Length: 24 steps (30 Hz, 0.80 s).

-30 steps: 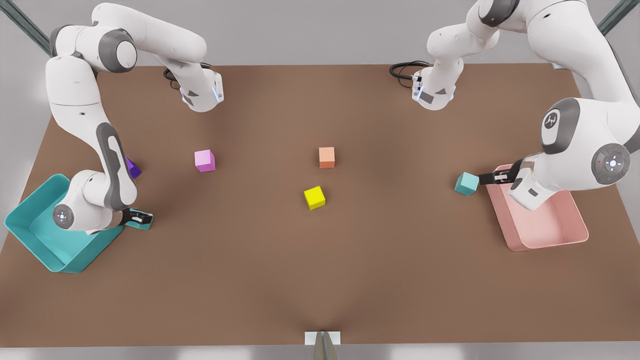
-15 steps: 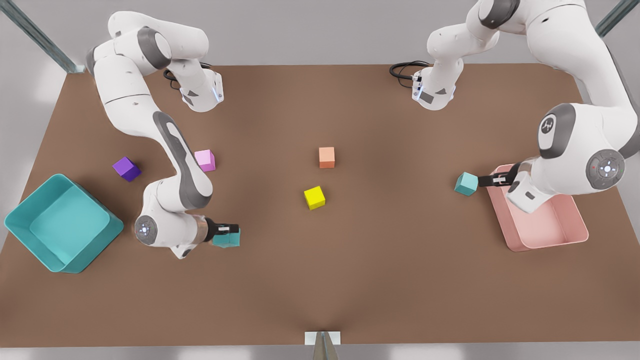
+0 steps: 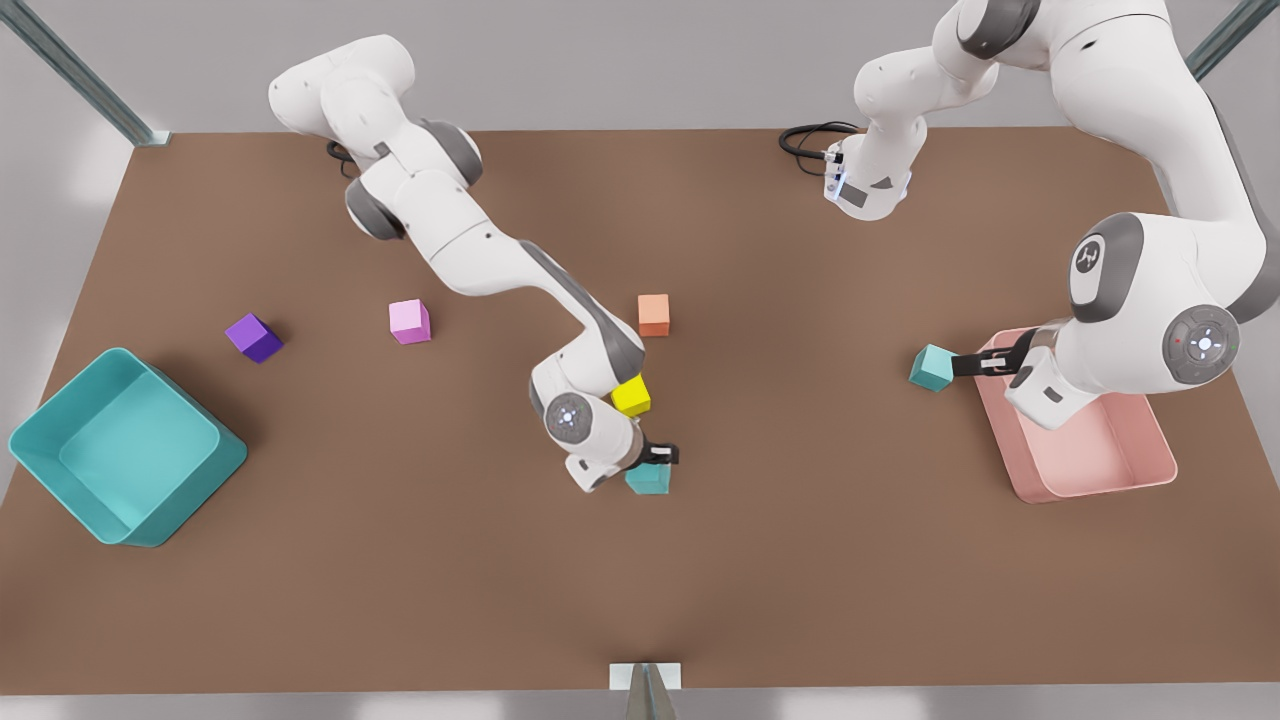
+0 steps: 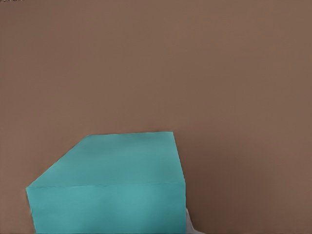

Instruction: Stack the two blue cubes on top of each other

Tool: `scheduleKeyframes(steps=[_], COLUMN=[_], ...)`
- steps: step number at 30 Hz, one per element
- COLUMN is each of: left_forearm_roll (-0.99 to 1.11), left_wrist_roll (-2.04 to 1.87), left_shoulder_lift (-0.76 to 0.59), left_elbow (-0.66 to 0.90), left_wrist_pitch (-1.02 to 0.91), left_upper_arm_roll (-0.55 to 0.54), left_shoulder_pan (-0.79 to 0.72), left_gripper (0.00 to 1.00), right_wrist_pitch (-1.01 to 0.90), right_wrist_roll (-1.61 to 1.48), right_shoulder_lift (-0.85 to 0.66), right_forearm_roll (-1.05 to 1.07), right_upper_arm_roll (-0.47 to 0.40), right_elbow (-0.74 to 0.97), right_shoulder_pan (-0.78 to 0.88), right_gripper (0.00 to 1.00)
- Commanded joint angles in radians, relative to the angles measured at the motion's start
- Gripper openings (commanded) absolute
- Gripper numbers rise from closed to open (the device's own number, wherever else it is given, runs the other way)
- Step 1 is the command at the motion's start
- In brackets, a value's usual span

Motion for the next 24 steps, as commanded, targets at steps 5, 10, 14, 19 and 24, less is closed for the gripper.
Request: scheduleKeyframes(steps=[5, 10, 14, 19, 24], left_forearm_roll=[0.010, -0.021, -0.018, -0.018, -0.019], left_wrist_roll=[-0.003, 0.166, 0.310, 0.477, 0.772], left_shoulder_lift=[-0.006, -0.201, -0.201, -0.175, -0.172], left_elbow=[-0.003, -0.527, -0.719, -0.813, -0.866], left_wrist_pitch=[-0.008, 0.405, 0.692, 0.850, 0.860], left_upper_arm_roll=[-0.007, 0.200, 0.303, 0.354, 0.352], left_shoulder_pan=[-0.003, -0.190, -0.188, -0.180, -0.191], left_gripper=[1.00, 1.00, 1.00, 1.00, 1.00], right_wrist_pitch=[0.057, -0.181, -0.652, -0.857, -0.873], right_wrist_roll=[0.480, 0.440, 0.119, -0.831, -0.732], right_shoulder_lift=[0.003, -0.140, -0.264, -0.555, -1.049], right_forearm_roll=[-0.008, 0.067, -0.080, -0.366, -0.286], right_upper_arm_roll=[0.003, 0.016, 0.009, 0.012, -0.013], right_elbow=[0.005, 0.022, 0.019, 0.013, -0.395], right_shoulder_pan=[0.004, -0.125, -0.409, -0.641, -0.567], right_gripper=[1.00, 1.00, 1.00, 1.00, 1.00])
